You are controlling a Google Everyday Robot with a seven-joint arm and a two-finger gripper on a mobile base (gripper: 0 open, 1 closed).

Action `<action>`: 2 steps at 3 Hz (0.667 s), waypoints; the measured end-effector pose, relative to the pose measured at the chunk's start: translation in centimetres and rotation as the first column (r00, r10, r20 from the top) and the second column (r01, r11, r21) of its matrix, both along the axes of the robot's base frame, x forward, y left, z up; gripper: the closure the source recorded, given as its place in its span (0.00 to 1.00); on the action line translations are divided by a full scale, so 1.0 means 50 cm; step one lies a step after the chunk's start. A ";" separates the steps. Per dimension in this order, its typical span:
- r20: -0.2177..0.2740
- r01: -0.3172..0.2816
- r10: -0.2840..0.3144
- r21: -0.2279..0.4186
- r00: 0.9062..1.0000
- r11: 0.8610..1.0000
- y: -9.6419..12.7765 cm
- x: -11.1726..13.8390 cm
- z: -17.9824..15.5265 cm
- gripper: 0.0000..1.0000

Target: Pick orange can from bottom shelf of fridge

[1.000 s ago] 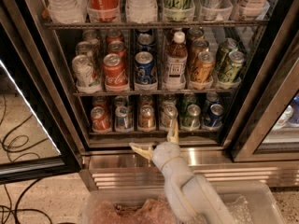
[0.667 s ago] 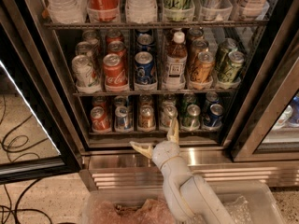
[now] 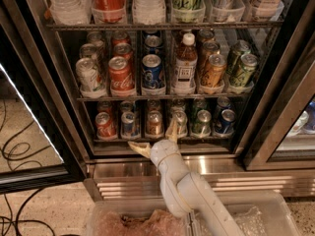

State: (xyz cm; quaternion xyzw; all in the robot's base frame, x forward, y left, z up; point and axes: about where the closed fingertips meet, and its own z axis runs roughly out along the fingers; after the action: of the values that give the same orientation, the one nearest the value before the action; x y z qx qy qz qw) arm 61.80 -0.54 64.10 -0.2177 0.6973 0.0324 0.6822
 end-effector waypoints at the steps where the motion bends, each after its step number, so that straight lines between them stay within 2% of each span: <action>1: 0.000 0.000 0.000 0.000 1.000 1.000 0.000 0.000 0.000 0.00; 2: 0.000 0.000 0.000 0.000 1.000 1.000 0.000 0.000 0.000 0.17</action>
Offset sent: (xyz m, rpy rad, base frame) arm 0.0000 0.0000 0.0000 0.0000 0.0000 0.0000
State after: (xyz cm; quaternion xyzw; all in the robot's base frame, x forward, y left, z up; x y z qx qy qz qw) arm 61.80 -0.54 64.11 -0.2177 0.6972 0.0324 0.6822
